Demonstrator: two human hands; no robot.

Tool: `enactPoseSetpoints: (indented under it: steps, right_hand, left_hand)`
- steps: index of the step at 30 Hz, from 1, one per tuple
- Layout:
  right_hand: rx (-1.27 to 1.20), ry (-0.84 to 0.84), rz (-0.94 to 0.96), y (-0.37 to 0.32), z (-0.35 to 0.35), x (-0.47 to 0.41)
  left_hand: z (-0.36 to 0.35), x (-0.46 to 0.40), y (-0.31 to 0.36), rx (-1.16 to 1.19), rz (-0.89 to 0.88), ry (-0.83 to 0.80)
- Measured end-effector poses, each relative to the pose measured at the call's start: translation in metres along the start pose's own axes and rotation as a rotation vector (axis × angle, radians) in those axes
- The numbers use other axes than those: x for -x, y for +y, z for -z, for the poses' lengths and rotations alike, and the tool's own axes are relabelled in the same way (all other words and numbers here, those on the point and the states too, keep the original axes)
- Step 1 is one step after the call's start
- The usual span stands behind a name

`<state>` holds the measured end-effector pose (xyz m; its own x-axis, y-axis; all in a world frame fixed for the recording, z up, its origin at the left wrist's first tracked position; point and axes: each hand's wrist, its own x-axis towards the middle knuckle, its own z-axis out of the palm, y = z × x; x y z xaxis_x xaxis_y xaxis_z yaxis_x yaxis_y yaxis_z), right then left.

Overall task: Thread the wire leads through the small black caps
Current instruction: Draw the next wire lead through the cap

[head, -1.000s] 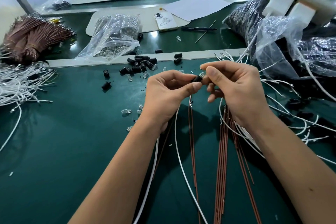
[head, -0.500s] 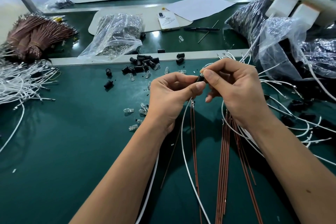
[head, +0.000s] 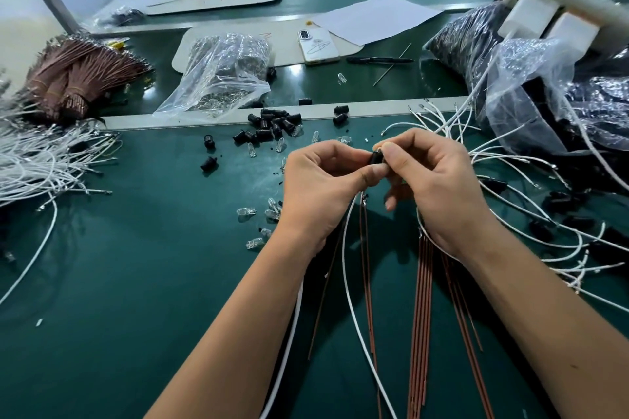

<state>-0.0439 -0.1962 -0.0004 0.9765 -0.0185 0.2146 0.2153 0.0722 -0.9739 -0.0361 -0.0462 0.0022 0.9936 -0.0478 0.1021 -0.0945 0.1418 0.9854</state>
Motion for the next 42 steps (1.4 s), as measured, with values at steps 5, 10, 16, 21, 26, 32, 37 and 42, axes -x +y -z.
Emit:
enactPoseSetpoints:
  steps: [5, 10, 16, 21, 26, 32, 37, 42]
  right_hand:
    - [-0.01, -0.037, -0.035, -0.009, 0.004, -0.003]
    - [-0.162, 0.036, -0.041, -0.02, 0.007, -0.009]
    - [-0.423, 0.212, -0.085, -0.041, -0.019, -0.038]
    - [-0.626, 0.197, -0.137, -0.055, -0.085, -0.072]
    - [-0.632, 0.108, -0.16, -0.06, -0.143, -0.084]
    - [-0.409, 0.099, -0.238, -0.043, -0.183, -0.081]
    - [-0.087, -0.143, -0.312, -0.003, -0.226, -0.065]
    - [0.044, -0.293, -0.356, 0.017, -0.243, -0.065]
  left_hand:
    - [0.0, 0.0, 0.003, -0.064, -0.041, 0.017]
    - [0.001, 0.005, 0.013, -0.058, 0.041, -0.089]
    - [0.031, 0.01, 0.046, -0.014, 0.202, -0.161]
    - [0.063, 0.016, 0.073, 0.021, 0.271, -0.19]
    - [0.123, 0.028, 0.087, 0.121, 0.291, -0.045]
    - [0.204, 0.045, 0.086, -0.749, 0.294, 0.269]
    - [0.219, 0.054, 0.066, -1.103, 0.535, 0.234]
    - [0.222, 0.047, 0.062, -1.315, 0.52, 0.407]
